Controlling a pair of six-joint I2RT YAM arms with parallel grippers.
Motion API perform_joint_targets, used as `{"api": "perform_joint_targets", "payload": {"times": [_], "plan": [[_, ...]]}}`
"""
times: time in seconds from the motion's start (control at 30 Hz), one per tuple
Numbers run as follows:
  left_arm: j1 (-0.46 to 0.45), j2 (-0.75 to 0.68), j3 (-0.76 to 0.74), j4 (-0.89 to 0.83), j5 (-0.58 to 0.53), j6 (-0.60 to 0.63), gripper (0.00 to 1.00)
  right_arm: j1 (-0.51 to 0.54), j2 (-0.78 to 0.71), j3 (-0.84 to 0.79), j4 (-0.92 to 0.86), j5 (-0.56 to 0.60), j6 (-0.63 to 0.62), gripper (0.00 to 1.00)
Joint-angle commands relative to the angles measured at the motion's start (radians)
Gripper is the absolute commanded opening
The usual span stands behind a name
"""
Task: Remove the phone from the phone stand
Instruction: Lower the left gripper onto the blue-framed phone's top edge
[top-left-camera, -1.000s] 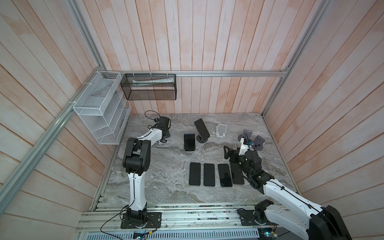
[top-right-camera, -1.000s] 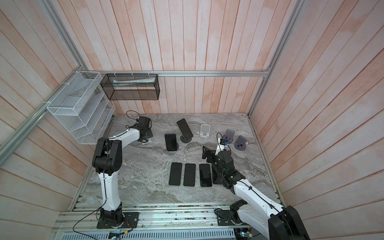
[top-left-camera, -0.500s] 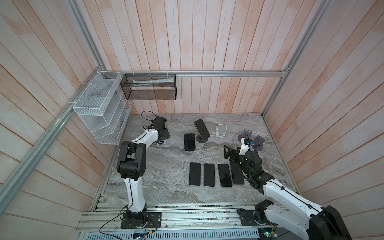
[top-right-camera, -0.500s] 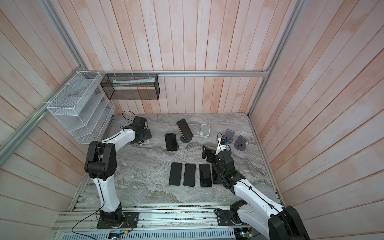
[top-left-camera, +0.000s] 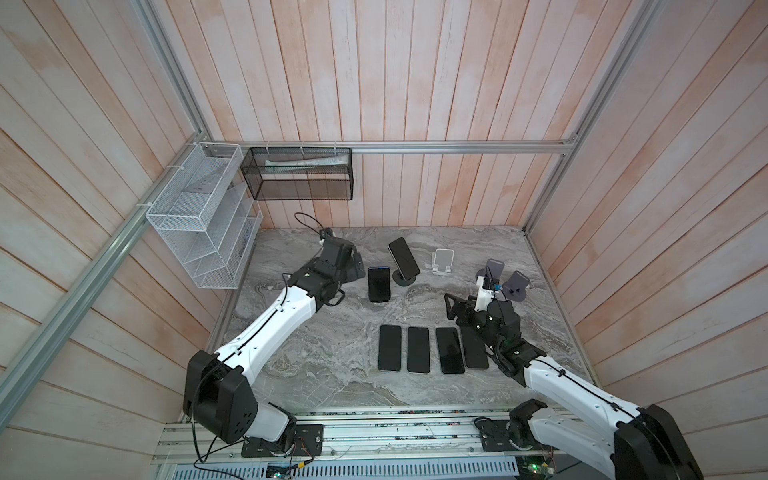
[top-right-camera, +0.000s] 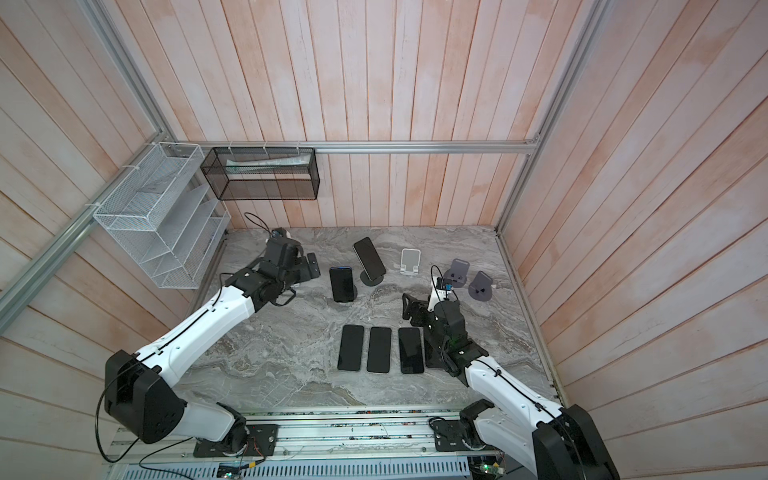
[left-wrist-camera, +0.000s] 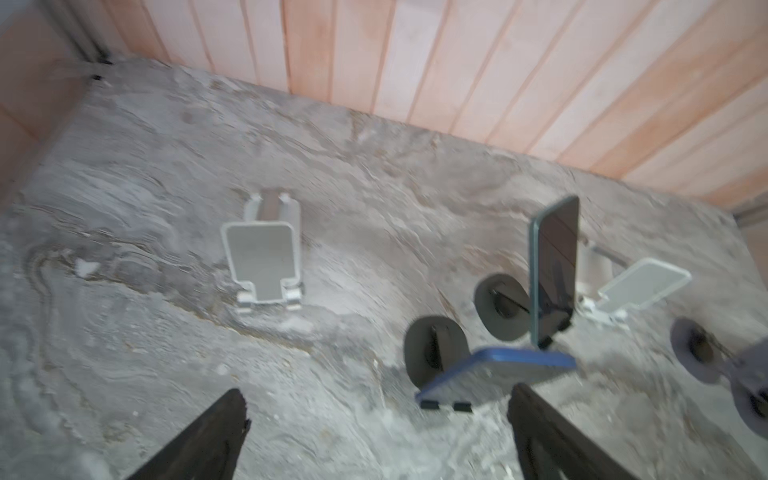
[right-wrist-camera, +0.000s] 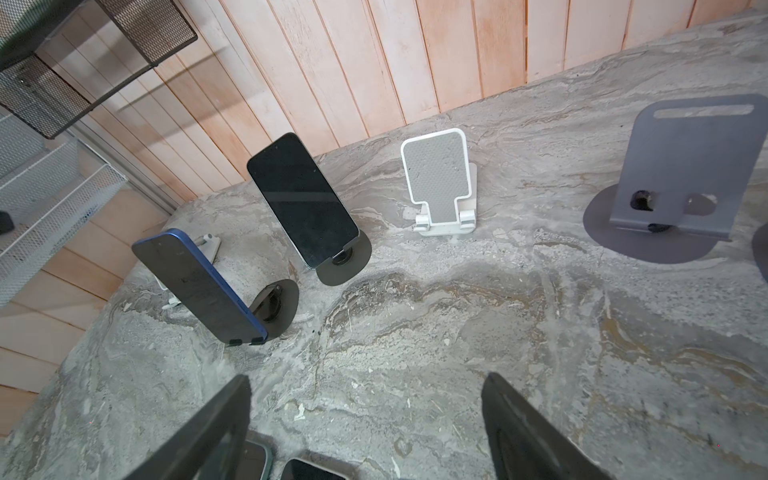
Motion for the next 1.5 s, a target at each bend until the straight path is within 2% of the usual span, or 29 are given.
{"api": "perform_joint_targets", "payload": {"times": [0.0,0.1,0.23,0.47,0.8,1.0,1.23,1.47], "plan": [[-0.103,0.035,-0.007,0.007,-0.159,-0.064,1.0,0.007,-0.008,0.001,0.006,0.006,0.001,0.93],[-0.151,0.088,0.013,0.054,-0.172,-0.053,1.0,0.007,-0.008,-0.01,0.012,0.037,0.005,0.95],[-0.165,0.186,0.09,0.057,-0.125,-0.031,1.0,0.008,-0.002,-0.008,0.014,0.036,0.001,0.95],[-0.181,0.32,0.172,0.037,-0.138,-0.038,1.0,0.013,0.002,-0.004,0.026,-0.004,-0.007,0.96],[-0.179,0.375,0.19,0.097,-0.116,-0.043,1.0,0.013,0.007,-0.002,0.03,-0.023,-0.001,0.96],[-0.177,0.407,0.237,0.049,-0.195,-0.043,1.0,0.014,0.014,0.01,0.016,-0.031,-0.008,0.96],[-0.169,0.42,0.249,0.026,-0.176,-0.074,0.99,0.015,0.001,0.002,0.025,-0.041,0.002,0.96],[-0.151,0.441,0.27,0.035,-0.133,-0.032,0.96,0.015,-0.007,-0.004,0.031,-0.04,0.008,0.95]]}}
